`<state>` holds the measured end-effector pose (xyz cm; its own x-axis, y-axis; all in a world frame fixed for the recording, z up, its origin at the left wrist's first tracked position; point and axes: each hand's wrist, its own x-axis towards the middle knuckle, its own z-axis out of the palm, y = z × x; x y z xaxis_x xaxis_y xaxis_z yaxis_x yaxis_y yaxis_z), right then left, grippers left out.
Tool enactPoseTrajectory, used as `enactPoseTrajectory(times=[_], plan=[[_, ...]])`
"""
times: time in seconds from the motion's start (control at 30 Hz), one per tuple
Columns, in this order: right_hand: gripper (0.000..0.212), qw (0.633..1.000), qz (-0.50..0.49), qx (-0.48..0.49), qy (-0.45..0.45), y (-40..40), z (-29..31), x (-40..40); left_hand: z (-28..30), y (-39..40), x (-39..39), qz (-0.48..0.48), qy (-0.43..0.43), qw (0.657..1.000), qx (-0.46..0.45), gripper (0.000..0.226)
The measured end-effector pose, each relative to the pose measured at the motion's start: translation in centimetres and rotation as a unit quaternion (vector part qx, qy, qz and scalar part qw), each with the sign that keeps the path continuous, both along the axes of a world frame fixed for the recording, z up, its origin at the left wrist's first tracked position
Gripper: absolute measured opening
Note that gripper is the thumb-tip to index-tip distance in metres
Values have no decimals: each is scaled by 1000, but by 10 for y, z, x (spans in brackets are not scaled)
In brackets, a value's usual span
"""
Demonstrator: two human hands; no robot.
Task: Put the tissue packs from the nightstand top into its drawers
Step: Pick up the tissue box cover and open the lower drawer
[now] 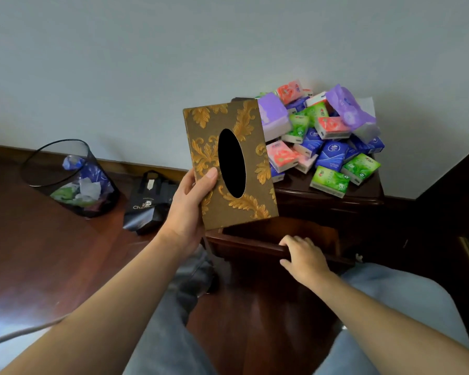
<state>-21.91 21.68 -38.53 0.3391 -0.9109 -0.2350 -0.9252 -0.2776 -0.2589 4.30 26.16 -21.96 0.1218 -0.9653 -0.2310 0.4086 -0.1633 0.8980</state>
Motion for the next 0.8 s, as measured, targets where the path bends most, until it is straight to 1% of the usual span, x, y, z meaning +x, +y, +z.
enactPoseTrajectory(times=[0.07,0.17,0.23,0.33,0.53,0.73,0.77,0.8], plan=[[26,1000,3,-3,9,7,0,1,-4,9,11,12,0,1000,6,71],[21,1000,10,-11,14,23,-4,3,-10,23,22,14,-16,999,24,70],[20,1000,6,-17,14,34,-7,3,-14,32,26,8,-23,999,36,69],[20,1000,6,-1,22,47,-6,4,-20,42,24,-11,-36,998,45,66],[23,999,16,31,28,74,-2,3,-34,51,8,-47,-13,997,64,68],[26,998,27,56,16,87,-1,-5,-43,50,-8,-58,-6,995,85,71],[26,997,26,75,0,85,0,-8,-44,49,-10,-60,-7,994,91,72],[26,993,14,110,-42,81,2,-12,-45,49,-11,-64,-7,993,98,71]])
